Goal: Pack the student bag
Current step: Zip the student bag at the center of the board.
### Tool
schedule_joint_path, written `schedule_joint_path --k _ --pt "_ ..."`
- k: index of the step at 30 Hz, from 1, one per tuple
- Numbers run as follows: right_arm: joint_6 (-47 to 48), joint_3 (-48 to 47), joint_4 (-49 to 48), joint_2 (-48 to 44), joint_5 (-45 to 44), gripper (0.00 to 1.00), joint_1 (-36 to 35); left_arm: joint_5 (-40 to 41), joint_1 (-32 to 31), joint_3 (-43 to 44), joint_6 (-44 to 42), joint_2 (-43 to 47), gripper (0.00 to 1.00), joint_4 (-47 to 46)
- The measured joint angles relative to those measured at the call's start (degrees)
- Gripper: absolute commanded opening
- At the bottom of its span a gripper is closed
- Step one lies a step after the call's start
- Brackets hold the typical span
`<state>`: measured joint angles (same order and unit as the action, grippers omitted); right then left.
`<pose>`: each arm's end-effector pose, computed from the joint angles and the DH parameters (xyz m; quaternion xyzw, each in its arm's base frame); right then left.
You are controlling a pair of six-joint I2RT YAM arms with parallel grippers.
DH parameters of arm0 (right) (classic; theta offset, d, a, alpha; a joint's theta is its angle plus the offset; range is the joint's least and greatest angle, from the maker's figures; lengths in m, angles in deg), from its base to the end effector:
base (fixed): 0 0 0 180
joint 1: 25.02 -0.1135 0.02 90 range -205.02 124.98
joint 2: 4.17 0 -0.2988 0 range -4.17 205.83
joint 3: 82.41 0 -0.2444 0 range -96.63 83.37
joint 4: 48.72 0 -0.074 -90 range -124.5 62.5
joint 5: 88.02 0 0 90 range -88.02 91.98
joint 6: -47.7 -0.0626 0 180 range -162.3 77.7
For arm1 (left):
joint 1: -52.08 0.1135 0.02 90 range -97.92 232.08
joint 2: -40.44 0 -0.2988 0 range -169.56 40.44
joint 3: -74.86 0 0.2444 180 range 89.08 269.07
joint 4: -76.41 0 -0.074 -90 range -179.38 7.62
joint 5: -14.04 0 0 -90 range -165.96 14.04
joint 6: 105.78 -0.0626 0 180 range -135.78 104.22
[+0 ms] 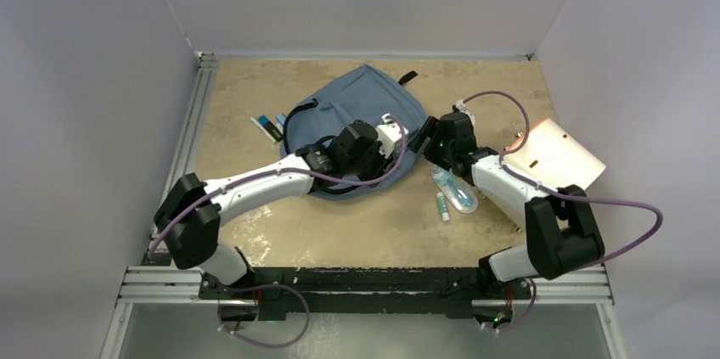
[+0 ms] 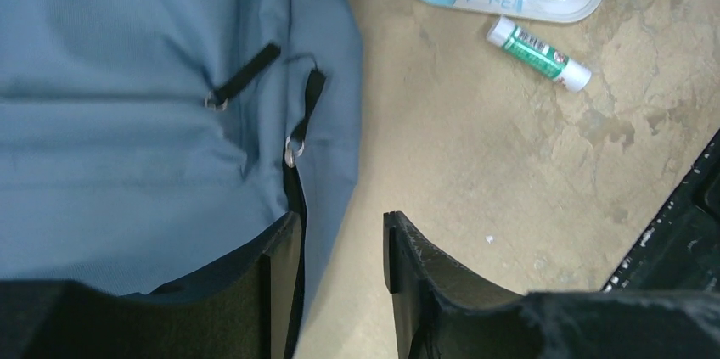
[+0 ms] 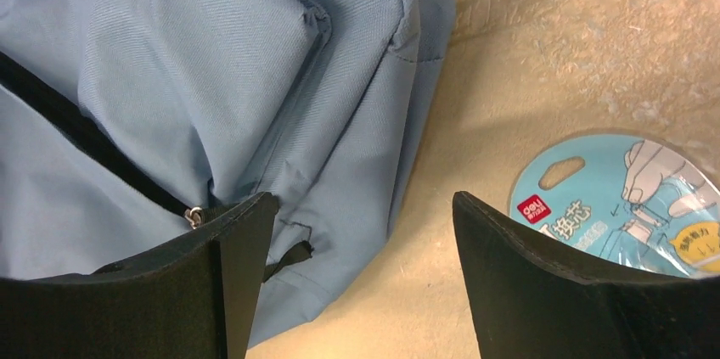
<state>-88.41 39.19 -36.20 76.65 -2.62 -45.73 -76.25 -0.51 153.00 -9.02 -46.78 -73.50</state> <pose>0.2918 0.1050 0.2371 0.2129 0.8603 0.2246 0.4051 0.2140 -0.2804 0.2871 0.3527 0.8315 -0.2145 0.3718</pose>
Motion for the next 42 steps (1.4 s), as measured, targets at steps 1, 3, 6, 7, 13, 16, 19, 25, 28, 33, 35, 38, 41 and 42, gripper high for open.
schedule_joint_path --k 1,3,6,7,13,16,19,25,28,33,35,38,41,42 --pt "0.02 0.11 -0.61 0.39 0.66 0.77 0.48 -0.33 -0.11 0.92 -0.96 -0.98 0.40 -0.48" --pt "0.00 0.28 -2.05 1.57 1.97 0.75 1.53 -0.55 -0.44 2.78 -3.13 -2.93 0.40 -1.64" --pt "0.07 0.39 -3.93 3.50 4.31 0.74 2.71 -0.44 -1.36 4.85 -6.25 -5.70 0.41 -3.13" --pt "0.09 0.39 -4.55 4.13 4.96 0.73 2.97 -0.28 -1.79 5.35 -7.39 -6.67 0.41 -3.39" --pt "0.55 0.39 -6.54 6.58 8.57 0.71 3.63 3.72 -4.00 7.91 -13.55 -13.25 0.45 -4.20" --pt "0.81 0.39 -7.15 7.02 9.31 0.70 3.74 6.01 -4.22 8.90 -15.65 -16.15 0.48 -4.04" --pt "1.14 0.42 -7.69 7.10 10.19 0.70 4.00 8.17 -4.20 9.99 -17.33 -18.36 0.50 -3.98" --pt "1.42 0.42 -8.15 7.10 10.49 0.69 4.48 11.04 -4.11 12.79 -19.58 -22.40 0.51 -4.07" --pt "1.62 0.42 -8.15 7.10 10.69 0.67 4.68 11.54 -4.11 13.27 -20.02 -23.65 0.51 -4.13" --pt "1.81 0.48 -8.17 7.10 11.32 0.66 4.90 12.35 -4.11 13.44 -21.00 -25.03 0.50 -4.31" --pt "1.88 0.50 -8.20 7.10 11.67 0.65 5.03 12.76 -4.11 13.44 -21.38 -25.29 0.49 -4.55" --pt "1.99 0.57 -8.28 7.10 11.74 0.64 5.05 13.51 -4.11 13.44 -21.94 -25.53 0.46 -4.98" --pt "2.01 0.63 -8.44 7.10 11.78 0.63 5.09 14.56 -4.11 13.44 -22.71 -26.01 0.41 -5.66" --pt "2.03 0.66 -8.55 7.10 11.82 0.63 5.14 14.95 -4.11 13.44 -22.95 -26.25 0.39 -5.81"
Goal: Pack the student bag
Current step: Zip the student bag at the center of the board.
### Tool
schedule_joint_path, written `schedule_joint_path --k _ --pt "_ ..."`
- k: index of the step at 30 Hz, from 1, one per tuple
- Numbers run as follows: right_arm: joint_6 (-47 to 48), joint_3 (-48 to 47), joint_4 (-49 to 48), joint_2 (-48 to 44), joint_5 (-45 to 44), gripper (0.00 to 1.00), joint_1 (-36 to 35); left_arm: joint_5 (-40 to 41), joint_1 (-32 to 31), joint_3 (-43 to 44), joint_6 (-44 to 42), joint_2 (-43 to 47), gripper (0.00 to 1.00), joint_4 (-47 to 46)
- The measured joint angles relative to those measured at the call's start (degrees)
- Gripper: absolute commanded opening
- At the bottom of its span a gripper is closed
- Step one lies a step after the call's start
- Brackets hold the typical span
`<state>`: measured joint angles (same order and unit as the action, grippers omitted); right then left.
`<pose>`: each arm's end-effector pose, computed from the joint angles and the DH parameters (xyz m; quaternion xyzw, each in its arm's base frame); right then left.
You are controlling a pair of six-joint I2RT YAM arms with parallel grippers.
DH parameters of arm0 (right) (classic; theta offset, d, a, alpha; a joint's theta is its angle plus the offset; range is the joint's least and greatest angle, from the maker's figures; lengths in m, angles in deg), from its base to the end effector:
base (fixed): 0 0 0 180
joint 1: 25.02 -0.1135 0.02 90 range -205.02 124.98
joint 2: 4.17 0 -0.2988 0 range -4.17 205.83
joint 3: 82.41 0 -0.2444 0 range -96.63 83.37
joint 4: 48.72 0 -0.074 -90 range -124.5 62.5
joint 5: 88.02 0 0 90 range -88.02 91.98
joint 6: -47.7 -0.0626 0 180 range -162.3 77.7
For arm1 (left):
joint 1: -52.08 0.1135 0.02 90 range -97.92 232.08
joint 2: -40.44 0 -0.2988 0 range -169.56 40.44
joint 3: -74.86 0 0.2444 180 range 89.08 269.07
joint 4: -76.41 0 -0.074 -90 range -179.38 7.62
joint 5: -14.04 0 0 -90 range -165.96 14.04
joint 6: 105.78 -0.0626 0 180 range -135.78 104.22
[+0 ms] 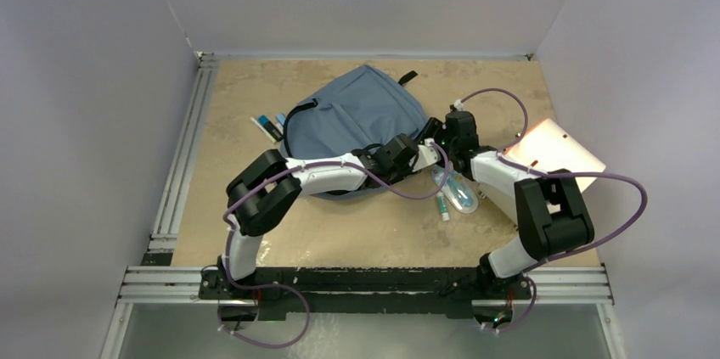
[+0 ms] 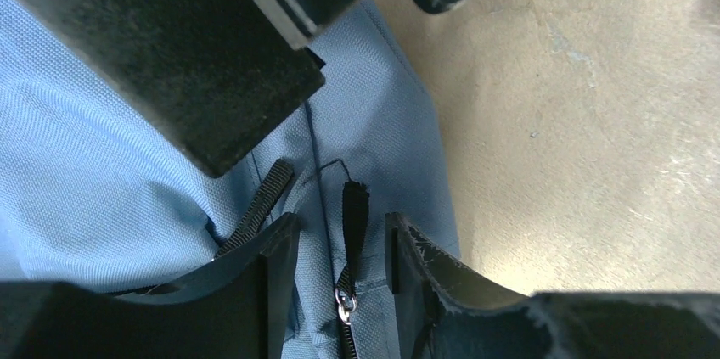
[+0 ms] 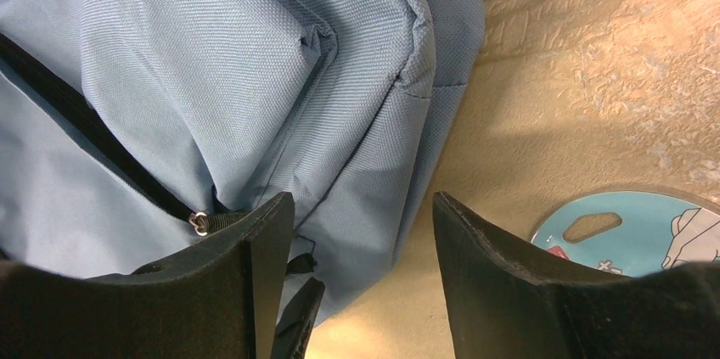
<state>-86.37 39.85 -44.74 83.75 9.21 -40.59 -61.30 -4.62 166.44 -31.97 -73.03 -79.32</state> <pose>0.3187 0.0970 0.2128 0.1885 0.8620 0.2807 0.3777 0.2652 -0.3749 0.1994 0.5083 0.7685 -0.0171 0.3883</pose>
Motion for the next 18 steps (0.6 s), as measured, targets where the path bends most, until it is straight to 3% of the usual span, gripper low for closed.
schedule_joint_path --k 4,13,18 --pt "0.02 0.33 -0.22 0.00 0.09 0.62 0.20 1.29 0.00 0.00 -1.09 -0.79 0.32 -0.52" --pt "0.07 0.81 -0.44 0.00 0.50 0.61 0.52 4.15 0.00 -0.09 -2.54 -1.05 0.05 -2.36" --pt "0.13 0.83 -0.46 0.00 1.07 0.60 0.87 5.22 0.00 -0.72 -2.84 -0.98 0.00 -3.34"
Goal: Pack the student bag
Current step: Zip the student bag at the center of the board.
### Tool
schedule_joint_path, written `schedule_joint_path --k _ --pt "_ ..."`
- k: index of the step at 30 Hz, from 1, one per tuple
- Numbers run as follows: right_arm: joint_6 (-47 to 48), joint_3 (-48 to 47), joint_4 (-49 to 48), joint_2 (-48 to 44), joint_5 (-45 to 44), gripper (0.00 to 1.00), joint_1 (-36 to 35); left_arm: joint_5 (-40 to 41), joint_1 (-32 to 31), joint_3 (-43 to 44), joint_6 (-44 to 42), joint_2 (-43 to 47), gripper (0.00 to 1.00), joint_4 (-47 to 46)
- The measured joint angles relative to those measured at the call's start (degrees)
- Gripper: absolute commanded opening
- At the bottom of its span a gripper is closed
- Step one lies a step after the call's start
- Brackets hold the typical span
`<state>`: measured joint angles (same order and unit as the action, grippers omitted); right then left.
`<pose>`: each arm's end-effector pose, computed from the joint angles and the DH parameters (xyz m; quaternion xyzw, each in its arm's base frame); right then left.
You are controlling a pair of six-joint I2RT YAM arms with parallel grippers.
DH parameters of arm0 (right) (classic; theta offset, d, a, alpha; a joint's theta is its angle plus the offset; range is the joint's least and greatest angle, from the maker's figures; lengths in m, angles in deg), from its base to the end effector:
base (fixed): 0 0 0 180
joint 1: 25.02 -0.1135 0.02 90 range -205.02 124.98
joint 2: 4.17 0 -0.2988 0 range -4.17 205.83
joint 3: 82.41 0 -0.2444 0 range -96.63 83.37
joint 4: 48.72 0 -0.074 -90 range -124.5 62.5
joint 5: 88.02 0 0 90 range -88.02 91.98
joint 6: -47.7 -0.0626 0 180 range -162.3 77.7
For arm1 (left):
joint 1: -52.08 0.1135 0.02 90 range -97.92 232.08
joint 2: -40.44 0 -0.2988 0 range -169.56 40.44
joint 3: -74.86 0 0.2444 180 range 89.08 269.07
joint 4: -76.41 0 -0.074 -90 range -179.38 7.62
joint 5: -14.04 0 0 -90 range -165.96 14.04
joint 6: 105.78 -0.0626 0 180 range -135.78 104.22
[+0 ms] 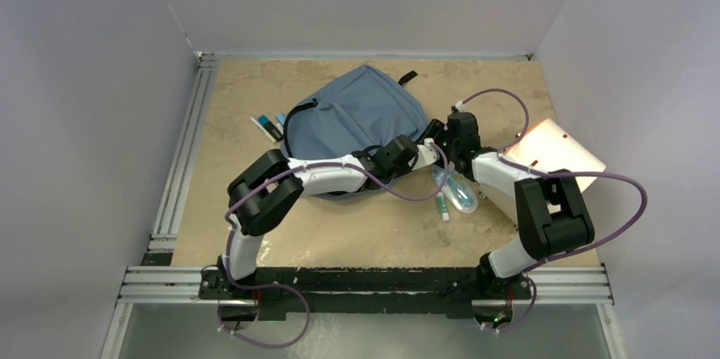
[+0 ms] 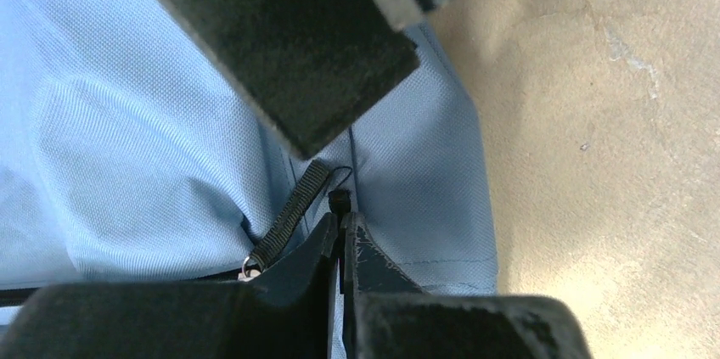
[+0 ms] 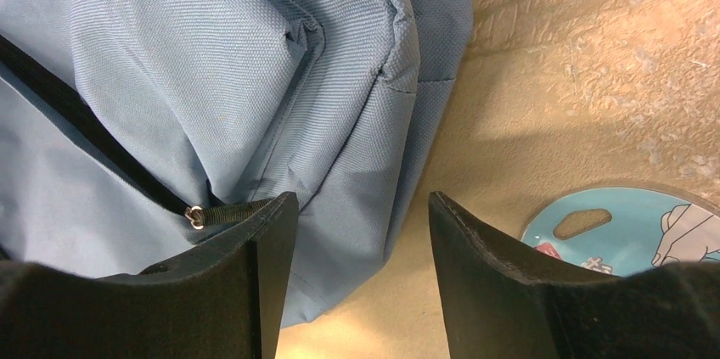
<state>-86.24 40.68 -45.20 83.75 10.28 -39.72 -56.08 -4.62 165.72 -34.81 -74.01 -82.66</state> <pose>0.3175 0.0926 0.2091 0.1902 0.8627 0.2831 0.3733 0.2717 -0.3748 0.1945 0.5049 0.7581 0.0278 0.4118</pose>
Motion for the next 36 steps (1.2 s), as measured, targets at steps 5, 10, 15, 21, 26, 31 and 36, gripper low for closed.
schedule_joint_path --k 5,10,15,21,26,31,36 --pt "0.02 0.09 -0.07 0.00 0.28 0.60 0.26 0.35 0.07 -1.27 0.57 1.22 0.00 -0.15" --pt "0.04 0.09 -0.26 0.00 0.28 0.57 0.66 0.31 0.07 -2.54 3.34 5.18 0.00 1.53" --pt "0.07 0.09 -0.42 0.02 0.37 0.64 1.05 0.31 0.07 -5.38 6.93 10.97 0.00 2.80" --pt "0.26 0.09 -0.59 1.07 1.70 0.75 1.38 0.28 0.07 -9.68 11.45 15.17 0.00 4.35" --pt "0.28 0.09 -1.07 1.07 3.43 0.76 1.40 0.07 0.07 -11.89 14.08 15.82 0.00 4.98" --pt "-0.57 1.77 -4.33 1.07 6.58 0.75 1.55 -0.04 0.07 -12.24 15.61 15.82 0.00 4.94" --pt "-1.44 3.50 -5.55 1.14 8.26 0.71 1.53 -0.11 0.07 -12.24 16.52 15.82 0.00 4.94"
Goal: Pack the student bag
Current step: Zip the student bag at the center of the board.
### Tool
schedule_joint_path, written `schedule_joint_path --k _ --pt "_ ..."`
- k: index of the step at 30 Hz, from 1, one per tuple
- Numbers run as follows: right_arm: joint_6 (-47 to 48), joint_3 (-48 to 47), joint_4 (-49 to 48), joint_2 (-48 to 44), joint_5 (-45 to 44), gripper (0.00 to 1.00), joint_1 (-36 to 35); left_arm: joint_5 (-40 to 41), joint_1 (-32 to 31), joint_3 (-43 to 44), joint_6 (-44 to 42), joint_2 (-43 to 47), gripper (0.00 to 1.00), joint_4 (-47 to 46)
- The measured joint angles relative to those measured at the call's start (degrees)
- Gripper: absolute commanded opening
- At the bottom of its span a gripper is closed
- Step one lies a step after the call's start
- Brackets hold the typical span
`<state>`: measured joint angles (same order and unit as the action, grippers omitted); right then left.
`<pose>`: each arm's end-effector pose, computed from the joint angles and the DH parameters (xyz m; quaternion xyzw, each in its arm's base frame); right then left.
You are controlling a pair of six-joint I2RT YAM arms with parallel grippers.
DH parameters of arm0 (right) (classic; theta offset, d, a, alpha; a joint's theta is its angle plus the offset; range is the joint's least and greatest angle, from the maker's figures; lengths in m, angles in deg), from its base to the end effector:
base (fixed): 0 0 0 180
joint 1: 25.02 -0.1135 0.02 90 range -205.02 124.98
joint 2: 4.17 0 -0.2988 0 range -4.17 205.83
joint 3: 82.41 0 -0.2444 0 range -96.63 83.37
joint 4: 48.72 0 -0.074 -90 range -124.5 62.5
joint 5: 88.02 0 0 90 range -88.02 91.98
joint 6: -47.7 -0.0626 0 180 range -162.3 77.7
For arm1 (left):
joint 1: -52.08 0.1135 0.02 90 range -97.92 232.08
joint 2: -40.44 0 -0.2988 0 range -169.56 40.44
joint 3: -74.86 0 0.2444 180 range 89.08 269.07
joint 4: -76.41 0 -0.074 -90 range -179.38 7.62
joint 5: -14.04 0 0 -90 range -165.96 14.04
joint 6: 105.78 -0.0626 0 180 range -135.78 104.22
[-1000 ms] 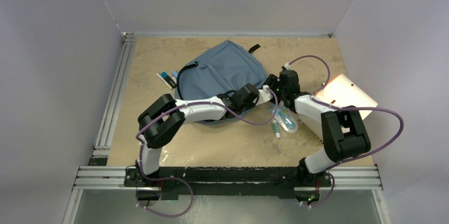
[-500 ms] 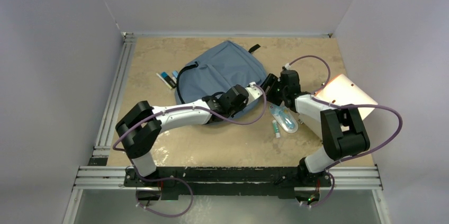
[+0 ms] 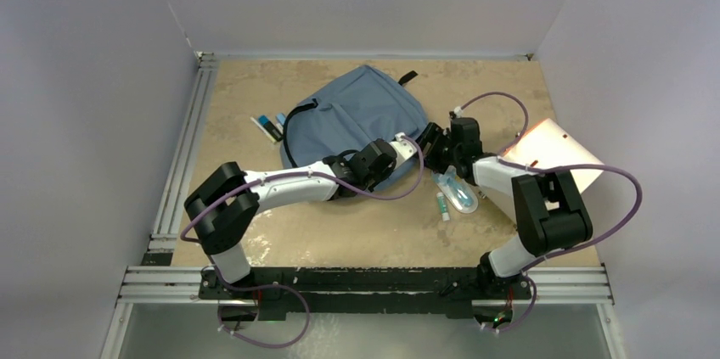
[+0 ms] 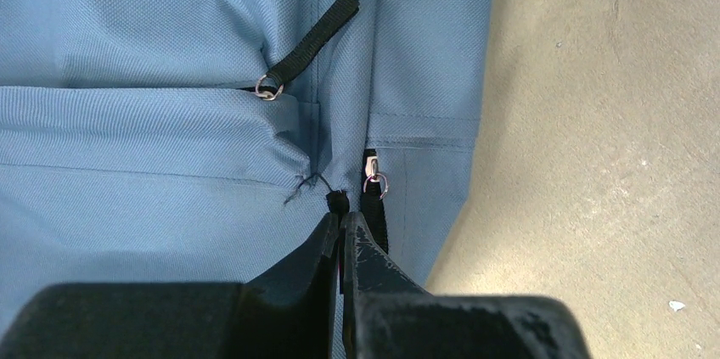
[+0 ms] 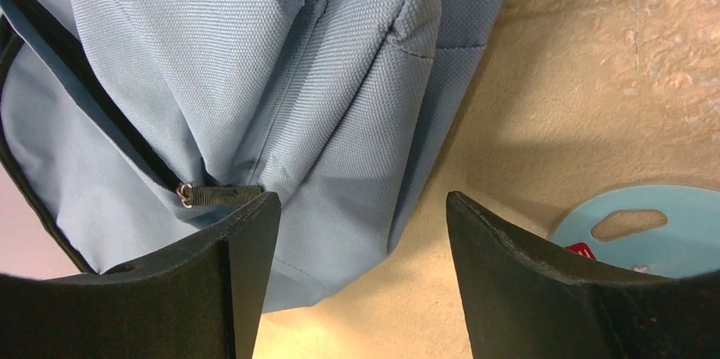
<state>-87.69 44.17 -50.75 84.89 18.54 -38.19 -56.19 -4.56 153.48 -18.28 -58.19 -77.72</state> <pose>0.3127 0.0915 0.1957 0.1766 0.8568 0.3394 0.3457 0.2305 -0.3116 0.2299 0.3945 0.8259 -0.0267 0.4019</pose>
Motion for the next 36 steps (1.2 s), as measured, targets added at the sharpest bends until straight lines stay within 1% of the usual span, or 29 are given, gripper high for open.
schedule_joint_path --k 2,5,8,11,13,14,24,25,28,30,31,33,36 --pt "-0.09 0.02 -0.66 0.52 0.13 0.66 0.00 0.00 0.00 0.00 0.20 0.00 0.00 0.02" --pt "-0.46 0.02 -1.90 2.05 0.44 0.52 0.02 0.00 0.00 0.00 0.48 0.00 0.00 0.09" --pt "-1.11 0.02 -2.93 3.93 1.07 0.34 0.02 0.00 0.00 0.00 0.87 0.00 0.00 0.42" --pt "-2.08 0.07 -3.61 4.42 1.20 0.11 0.07 0.11 0.00 0.00 2.16 0.22 0.00 1.20" --pt "-2.19 0.07 -3.82 4.42 1.14 0.02 0.11 0.55 0.00 -0.04 3.06 0.92 0.00 2.08" --pt "-2.29 0.07 -3.91 4.42 1.09 0.00 0.11 0.96 0.00 -0.07 3.45 1.42 0.00 2.75" --pt "-2.16 0.07 -3.82 4.42 0.44 0.00 0.07 6.01 0.09 -4.24 9.66 8.59 0.00 10.25" --pt "-2.16 0.07 -3.82 4.42 0.42 0.00 0.07 6.05 0.15 -4.66 10.34 9.27 0.04 10.60" --pt "-2.14 0.07 -3.82 4.42 0.42 0.00 0.07 5.53 0.39 -5.14 12.52 11.19 0.31 10.58" --pt "-2.14 0.07 -3.80 4.42 0.39 0.00 0.07 4.35 0.52 -5.14 14.51 11.98 0.43 9.73" --pt "-2.12 0.07 -3.80 4.42 0.42 0.00 0.07 3.85 0.63 -5.14 15.45 12.13 0.47 9.05" --pt "-2.12 0.07 -3.80 4.42 0.39 0.00 0.07 2.86 0.66 -4.79 18.16 12.15 0.52 7.78" --pt "-2.10 0.07 -3.80 4.42 0.42 0.00 0.07 2.36 0.66 -2.25 22.49 10.95 0.55 7.10"
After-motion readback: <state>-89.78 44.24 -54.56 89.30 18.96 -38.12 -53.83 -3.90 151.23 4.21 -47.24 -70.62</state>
